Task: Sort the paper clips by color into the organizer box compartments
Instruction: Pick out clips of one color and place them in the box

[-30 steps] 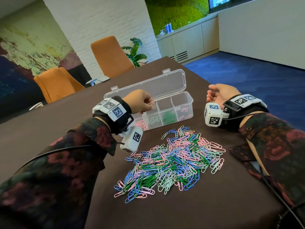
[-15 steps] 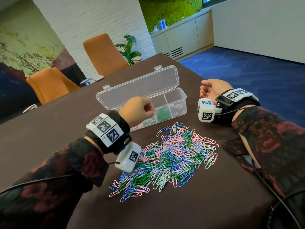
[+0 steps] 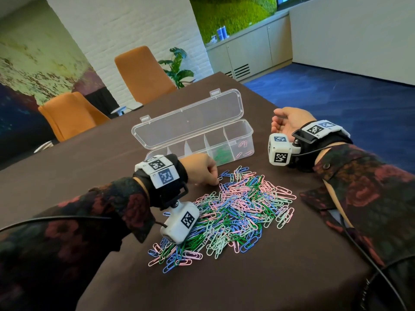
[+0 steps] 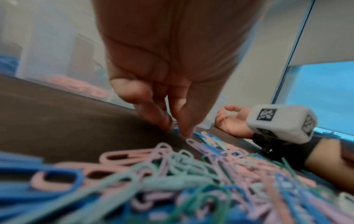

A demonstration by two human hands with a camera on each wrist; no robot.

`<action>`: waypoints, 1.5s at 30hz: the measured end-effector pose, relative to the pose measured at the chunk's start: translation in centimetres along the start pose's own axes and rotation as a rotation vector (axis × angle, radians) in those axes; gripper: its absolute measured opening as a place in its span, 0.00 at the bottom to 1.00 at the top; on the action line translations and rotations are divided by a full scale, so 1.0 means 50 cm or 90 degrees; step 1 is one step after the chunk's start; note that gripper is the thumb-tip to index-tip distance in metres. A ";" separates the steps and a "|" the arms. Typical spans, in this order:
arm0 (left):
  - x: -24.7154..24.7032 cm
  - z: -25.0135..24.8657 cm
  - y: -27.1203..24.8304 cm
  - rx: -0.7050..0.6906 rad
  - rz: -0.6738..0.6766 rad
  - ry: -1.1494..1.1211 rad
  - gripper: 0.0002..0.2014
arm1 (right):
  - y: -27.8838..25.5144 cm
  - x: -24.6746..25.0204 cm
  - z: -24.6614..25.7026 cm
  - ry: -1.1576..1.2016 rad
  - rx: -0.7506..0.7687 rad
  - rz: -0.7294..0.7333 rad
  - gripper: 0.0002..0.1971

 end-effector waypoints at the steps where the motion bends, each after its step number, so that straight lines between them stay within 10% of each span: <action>1: 0.004 0.000 -0.007 -0.014 -0.007 -0.024 0.11 | 0.000 0.000 0.000 0.000 0.001 0.001 0.03; 24: -0.031 0.017 -0.050 -0.063 0.086 -0.004 0.07 | 0.000 0.000 0.000 -0.003 -0.006 -0.001 0.04; 32: -0.027 0.054 -0.061 -0.086 0.074 -0.723 0.05 | 0.002 0.001 0.001 -0.006 0.009 -0.006 0.04; 38: -0.002 0.075 -0.068 -0.078 -0.045 -0.911 0.04 | 0.005 0.003 0.001 -0.009 0.009 -0.011 0.03; 45: 0.122 0.085 -0.070 -0.033 -0.356 -0.478 0.03 | 0.007 0.005 0.002 -0.010 0.011 -0.013 0.04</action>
Point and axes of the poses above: each hand's wrist, its own y-axis towards the middle knuckle, its own x-axis out of the back of the hand, z = x × y, the point moved 4 cm from there along y, towards the middle knuckle, and after that the axes turned 3 degrees about z, right-handed, at the moved point
